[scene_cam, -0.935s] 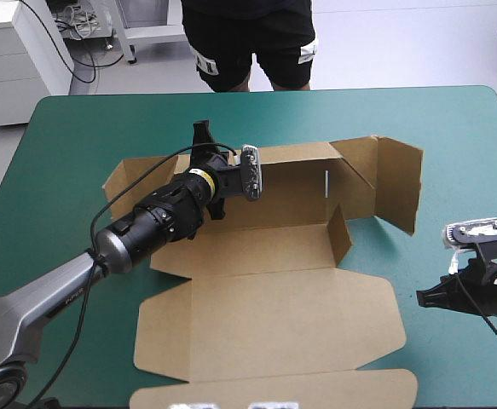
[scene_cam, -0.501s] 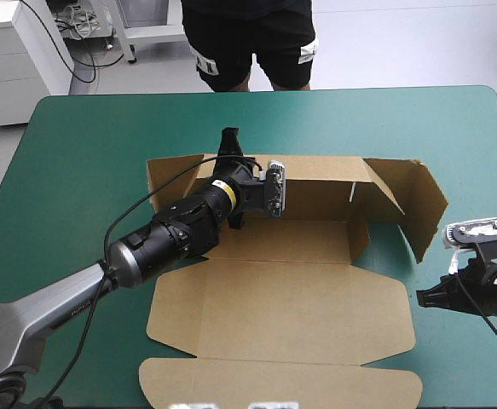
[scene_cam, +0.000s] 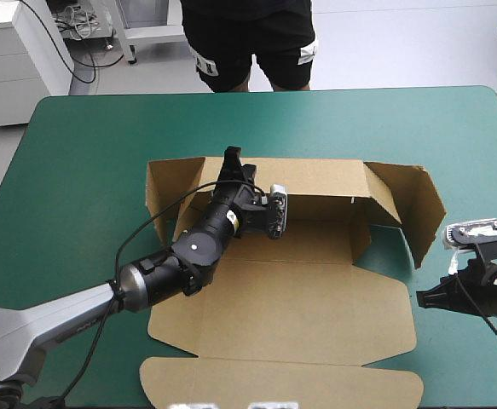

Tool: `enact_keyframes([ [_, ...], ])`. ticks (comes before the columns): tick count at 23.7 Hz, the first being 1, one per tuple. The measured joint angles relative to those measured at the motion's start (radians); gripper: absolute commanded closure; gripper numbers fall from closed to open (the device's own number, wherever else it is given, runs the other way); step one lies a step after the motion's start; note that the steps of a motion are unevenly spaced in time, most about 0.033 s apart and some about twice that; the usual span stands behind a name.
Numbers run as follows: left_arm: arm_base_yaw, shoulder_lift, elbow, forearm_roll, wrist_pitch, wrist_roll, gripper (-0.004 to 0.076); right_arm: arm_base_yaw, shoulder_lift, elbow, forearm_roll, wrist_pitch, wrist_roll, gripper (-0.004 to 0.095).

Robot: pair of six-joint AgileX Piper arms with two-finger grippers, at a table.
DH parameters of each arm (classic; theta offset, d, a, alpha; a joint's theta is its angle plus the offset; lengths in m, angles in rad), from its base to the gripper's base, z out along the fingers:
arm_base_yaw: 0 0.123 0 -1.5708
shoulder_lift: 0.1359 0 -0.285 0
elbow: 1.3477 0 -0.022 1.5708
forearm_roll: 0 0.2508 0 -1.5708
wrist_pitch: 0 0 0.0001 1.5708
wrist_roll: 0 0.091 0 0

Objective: Fold the box

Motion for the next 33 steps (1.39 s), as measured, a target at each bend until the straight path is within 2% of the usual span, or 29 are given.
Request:
enact_keyframes([
  [3, -0.017, -0.002, 0.033, 0.077, 0.038, -0.084, 0.0732, 0.0, 0.0, 0.0, 0.0, 0.0, 0.0, 0.0821],
  [7, -0.02, -0.002, 0.035, 0.085, 0.046, -0.097, 0.0732, 0.0, 0.0, 0.0, 0.0, 0.0, 0.0, 0.0821],
  [9, -0.02, -0.002, 0.035, 0.085, 0.046, -0.098, 0.0732, 0.0, 0.0, 0.0, 0.0, 0.0, -0.003, 0.0779],
  [10, -0.02, -0.002, 0.035, 0.085, 0.046, -0.098, 0.0732, 0.0, 0.0, 0.0, 0.0, 0.0, -0.004, 0.0738],
  [11, -0.02, -0.002, 0.035, 0.085, 0.046, -0.098, 0.0732, 0.0, 0.0, 0.0, 0.001, 0.0, -0.004, 0.0627],
  [12, -0.02, -0.002, 0.035, 0.085, 0.046, -0.098, 0.0732, 0.0, 0.0, 0.0, 0.001, 0.0, 0.0, 0.0574],
  [14, -0.02, -0.002, 0.035, 0.085, 0.046, -0.098, 0.0732, 0.0, 0.0, 0.0, 0.013, 0.0, 0.023, 0.0353],
  [17, -0.02, -0.002, 0.035, 0.085, 0.043, -0.098, 0.0732, 0.0, 0.0, 0.0, 0.046, 0.0, 0.042, 0.0253],
  [24, -0.02, -0.002, 0.035, 0.085, 0.042, -0.098, 0.0732, 0.0, 0.0, 0.0, 0.119, 0.001, 0.049, 0.0231],
  [33, -0.02, -0.002, 0.035, 0.085, 0.042, -0.098, 0.0732, 0.0, 0.0, 0.0, 0.122, 0.018, 0.059, 0.0235],
])
